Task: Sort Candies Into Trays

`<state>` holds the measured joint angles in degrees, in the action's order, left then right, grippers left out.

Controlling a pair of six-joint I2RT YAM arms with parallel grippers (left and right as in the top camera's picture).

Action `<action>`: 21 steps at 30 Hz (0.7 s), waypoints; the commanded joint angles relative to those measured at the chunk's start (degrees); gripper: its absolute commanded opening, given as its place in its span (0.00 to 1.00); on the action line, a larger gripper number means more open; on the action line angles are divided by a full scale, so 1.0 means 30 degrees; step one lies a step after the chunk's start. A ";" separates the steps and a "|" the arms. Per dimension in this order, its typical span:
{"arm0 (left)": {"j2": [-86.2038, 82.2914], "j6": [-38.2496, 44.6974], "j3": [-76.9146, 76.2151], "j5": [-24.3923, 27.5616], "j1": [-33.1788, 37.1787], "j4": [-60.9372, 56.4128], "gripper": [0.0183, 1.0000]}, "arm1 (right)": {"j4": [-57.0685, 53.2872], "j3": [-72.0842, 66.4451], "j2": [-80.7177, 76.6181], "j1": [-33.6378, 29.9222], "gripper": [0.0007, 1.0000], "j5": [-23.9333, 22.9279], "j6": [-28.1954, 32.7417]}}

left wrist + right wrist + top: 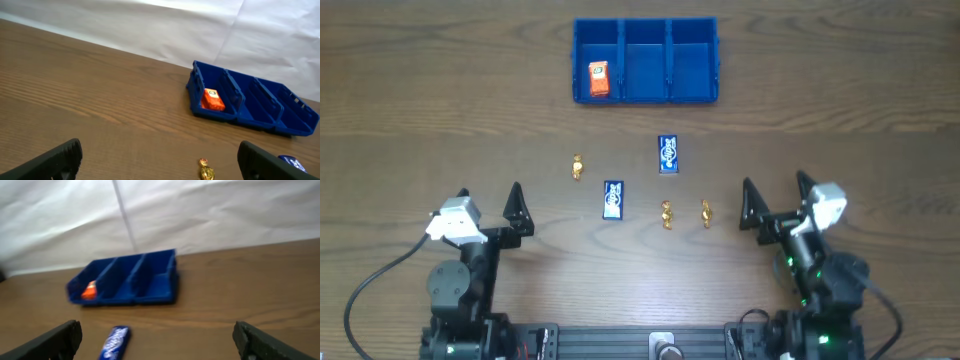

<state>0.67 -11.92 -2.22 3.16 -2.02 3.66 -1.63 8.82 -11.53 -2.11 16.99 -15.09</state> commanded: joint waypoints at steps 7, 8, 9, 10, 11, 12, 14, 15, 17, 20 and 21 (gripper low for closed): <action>-0.0138 0.0262 0.0619 0.0248 0.0073 0.0204 1.00 | -0.3971 1.3580 -1.5511 0.3286 1.00 0.4597 -0.0539; -0.0138 0.0262 0.0619 0.0248 0.0073 0.0204 1.00 | -0.5136 1.4855 -1.6888 0.4401 1.00 0.3351 -0.0546; -0.0138 0.0262 0.0619 0.0248 0.0073 0.0204 1.00 | -0.5785 1.5555 -1.7711 0.5100 1.00 0.2550 -0.0568; -0.0138 0.0262 0.0619 0.0248 0.0073 0.0204 1.00 | -0.6732 1.6538 -1.8848 0.6040 1.00 0.1355 -0.0780; -0.0138 0.0262 0.0619 0.0248 0.0073 0.0204 1.00 | -0.7817 1.7639 -2.0189 0.7257 1.00 -0.0015 -0.1195; -0.0138 0.0262 0.0619 0.0248 0.0073 0.0204 1.00 | -0.8808 1.8651 -2.1485 0.8306 1.00 -0.1158 -0.1661; -0.0138 0.0262 0.0619 0.0248 0.0073 0.0204 1.00 | -1.0149 1.9977 -2.3278 0.9610 1.00 -0.2412 -0.2448; -0.0138 0.0262 0.0619 0.0248 0.0073 0.0204 1.00 | -1.0724 2.0560 -2.4137 1.0207 1.00 -0.2892 -0.2783; -0.0138 0.0262 0.0619 0.0248 0.0073 0.0204 1.00 | -1.2036 2.1872 -2.6301 1.1693 1.00 -0.3905 -0.4044; -0.0138 0.0262 0.0619 0.0248 0.0073 0.0204 1.00 | -1.2845 2.3030 -2.8749 1.3376 1.00 -0.4801 -0.5880; -0.0138 0.0262 0.0619 0.0248 0.0073 0.0204 1.00 | -1.3143 2.3460 -2.9674 1.3952 1.00 -0.5144 -0.6594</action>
<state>0.58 -11.90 -2.17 3.33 -2.02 3.57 -39.48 75.42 -94.59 35.46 7.81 -26.72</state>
